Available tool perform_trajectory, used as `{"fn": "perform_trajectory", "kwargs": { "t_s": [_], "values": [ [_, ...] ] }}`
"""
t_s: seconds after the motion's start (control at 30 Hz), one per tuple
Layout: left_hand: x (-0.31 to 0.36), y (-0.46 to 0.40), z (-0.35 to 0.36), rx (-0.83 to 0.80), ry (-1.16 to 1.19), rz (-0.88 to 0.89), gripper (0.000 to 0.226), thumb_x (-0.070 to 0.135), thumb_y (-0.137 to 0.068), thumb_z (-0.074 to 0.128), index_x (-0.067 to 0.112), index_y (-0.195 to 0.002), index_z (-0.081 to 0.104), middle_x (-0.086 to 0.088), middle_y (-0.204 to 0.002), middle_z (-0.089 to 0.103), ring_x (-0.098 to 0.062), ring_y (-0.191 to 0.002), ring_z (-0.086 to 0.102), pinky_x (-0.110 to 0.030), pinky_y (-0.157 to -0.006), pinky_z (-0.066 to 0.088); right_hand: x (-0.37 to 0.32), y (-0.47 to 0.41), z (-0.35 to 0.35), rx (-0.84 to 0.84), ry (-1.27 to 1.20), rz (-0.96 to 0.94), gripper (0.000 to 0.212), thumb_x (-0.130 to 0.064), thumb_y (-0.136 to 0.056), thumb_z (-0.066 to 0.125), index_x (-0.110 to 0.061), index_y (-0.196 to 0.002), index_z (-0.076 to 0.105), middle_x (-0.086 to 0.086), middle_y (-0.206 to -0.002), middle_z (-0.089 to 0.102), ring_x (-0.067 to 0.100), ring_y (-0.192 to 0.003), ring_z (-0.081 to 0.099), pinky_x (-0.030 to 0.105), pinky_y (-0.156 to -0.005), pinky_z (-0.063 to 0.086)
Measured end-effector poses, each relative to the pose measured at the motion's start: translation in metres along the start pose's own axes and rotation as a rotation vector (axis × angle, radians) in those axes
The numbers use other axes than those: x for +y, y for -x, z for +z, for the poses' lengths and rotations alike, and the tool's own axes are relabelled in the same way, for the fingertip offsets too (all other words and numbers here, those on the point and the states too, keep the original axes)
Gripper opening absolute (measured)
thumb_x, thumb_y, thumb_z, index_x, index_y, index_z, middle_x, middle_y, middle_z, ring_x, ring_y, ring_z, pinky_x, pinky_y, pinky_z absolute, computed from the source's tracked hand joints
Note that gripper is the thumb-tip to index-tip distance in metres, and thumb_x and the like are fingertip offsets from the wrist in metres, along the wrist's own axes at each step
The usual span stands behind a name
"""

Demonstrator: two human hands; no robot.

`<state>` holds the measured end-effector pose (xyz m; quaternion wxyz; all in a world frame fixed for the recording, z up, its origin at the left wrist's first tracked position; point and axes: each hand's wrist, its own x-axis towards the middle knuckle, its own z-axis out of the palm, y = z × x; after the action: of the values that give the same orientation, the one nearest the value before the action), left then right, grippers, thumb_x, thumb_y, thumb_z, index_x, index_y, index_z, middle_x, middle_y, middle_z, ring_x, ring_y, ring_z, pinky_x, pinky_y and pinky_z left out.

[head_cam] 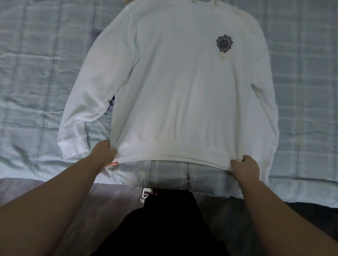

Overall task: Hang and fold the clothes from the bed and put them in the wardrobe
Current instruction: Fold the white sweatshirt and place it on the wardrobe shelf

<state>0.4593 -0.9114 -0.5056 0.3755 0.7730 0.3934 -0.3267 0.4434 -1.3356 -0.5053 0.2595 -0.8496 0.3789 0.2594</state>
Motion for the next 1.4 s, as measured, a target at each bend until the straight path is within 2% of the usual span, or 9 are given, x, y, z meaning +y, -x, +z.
{"fn": "perform_trajectory", "kwargs": {
  "t_s": [0.13,0.33,0.6,0.83,0.93,1.13,1.23,1.33,1.4],
  "values": [
    [0.009,0.011,0.005,0.067,-0.067,0.062,0.024,0.011,-0.086,0.062,0.007,-0.109,0.056,-0.012,-0.099,0.066,-0.033,-0.086,0.067,-0.047,-0.078,0.059,-0.002,0.006,-0.002,0.012,-0.042,-0.034,0.036,-0.021,-0.087,0.063,-0.001,-0.116,0.055,0.011,-0.098,0.056,0.037,-0.103,0.058,0.037,-0.086,0.041],
    [0.045,0.046,-0.002,0.162,-0.145,0.112,0.049,0.005,-0.089,0.056,0.007,-0.136,0.043,-0.018,-0.125,0.058,-0.037,-0.112,0.058,-0.037,-0.086,0.047,0.022,0.025,-0.048,0.143,-0.157,0.031,0.030,-0.019,-0.089,0.058,-0.009,-0.117,0.056,0.014,-0.116,0.062,0.034,-0.107,0.058,0.033,-0.086,0.041],
    [0.132,0.089,0.094,-0.023,-0.057,0.408,0.037,0.000,-0.085,0.050,0.021,-0.116,0.049,-0.001,-0.108,0.058,-0.014,-0.077,0.056,-0.025,-0.058,0.044,0.067,-0.012,-0.070,0.000,-0.265,0.126,0.058,-0.026,-0.089,0.068,0.003,-0.134,0.045,0.024,-0.134,0.051,0.039,-0.121,0.051,0.036,-0.093,0.040],
    [0.211,0.128,0.226,-0.162,-0.138,0.453,0.036,0.001,-0.087,0.046,0.024,-0.114,0.049,0.001,-0.109,0.056,-0.015,-0.080,0.055,-0.024,-0.060,0.044,0.084,-0.057,-0.097,-0.328,-0.250,-0.020,0.035,-0.018,-0.089,0.065,0.001,-0.118,0.064,0.018,-0.110,0.066,0.033,-0.108,0.061,0.030,-0.082,0.041],
    [0.249,0.148,0.266,-0.154,-0.243,0.520,0.035,0.004,-0.088,0.049,0.018,-0.120,0.050,-0.001,-0.113,0.056,-0.018,-0.095,0.055,-0.024,-0.075,0.040,0.097,-0.080,-0.150,-0.317,-0.349,-0.070,0.019,-0.026,-0.083,0.063,-0.010,-0.092,0.060,0.007,-0.088,0.058,0.025,-0.091,0.057,0.033,-0.073,0.040],
    [0.328,0.173,0.331,-0.141,-0.346,0.602,0.040,0.005,-0.089,0.050,0.013,-0.128,0.050,-0.006,-0.128,0.054,-0.018,-0.109,0.053,-0.024,-0.089,0.037,0.126,-0.139,-0.269,-0.079,-0.353,-0.238,0.020,-0.023,-0.083,0.053,-0.007,-0.078,0.042,0.004,-0.071,0.041,0.018,-0.064,0.040,0.034,-0.057,0.029],
    [0.361,0.177,0.360,-0.126,-0.328,0.653,0.040,0.007,-0.092,0.049,0.016,-0.131,0.048,-0.002,-0.134,0.052,-0.016,-0.116,0.053,-0.026,-0.092,0.040,0.128,-0.160,-0.316,0.120,-0.332,-0.333,0.009,-0.012,-0.089,0.058,-0.020,-0.089,0.054,-0.003,-0.076,0.055,0.011,-0.065,0.049,0.026,-0.056,0.037],
    [0.389,0.183,0.384,-0.092,-0.272,0.714,0.042,0.006,-0.092,0.047,0.019,-0.132,0.047,0.002,-0.133,0.051,-0.013,-0.116,0.052,-0.025,-0.091,0.041,0.135,-0.186,-0.342,0.421,-0.185,-0.627,0.037,0.000,-0.083,0.058,-0.012,-0.118,0.064,0.005,-0.114,0.068,0.022,-0.103,0.061,0.034,-0.092,0.046],
    [0.401,0.182,0.398,-0.091,-0.224,0.733,0.045,0.004,-0.091,0.046,0.020,-0.133,0.046,0.006,-0.131,0.049,-0.009,-0.116,0.051,-0.024,-0.091,0.041,0.149,-0.210,-0.341,0.566,0.017,-0.850,0.032,0.003,-0.070,0.055,-0.009,-0.099,0.065,0.009,-0.126,0.065,0.032,-0.120,0.056,0.052,-0.106,0.037]
  ]
}}
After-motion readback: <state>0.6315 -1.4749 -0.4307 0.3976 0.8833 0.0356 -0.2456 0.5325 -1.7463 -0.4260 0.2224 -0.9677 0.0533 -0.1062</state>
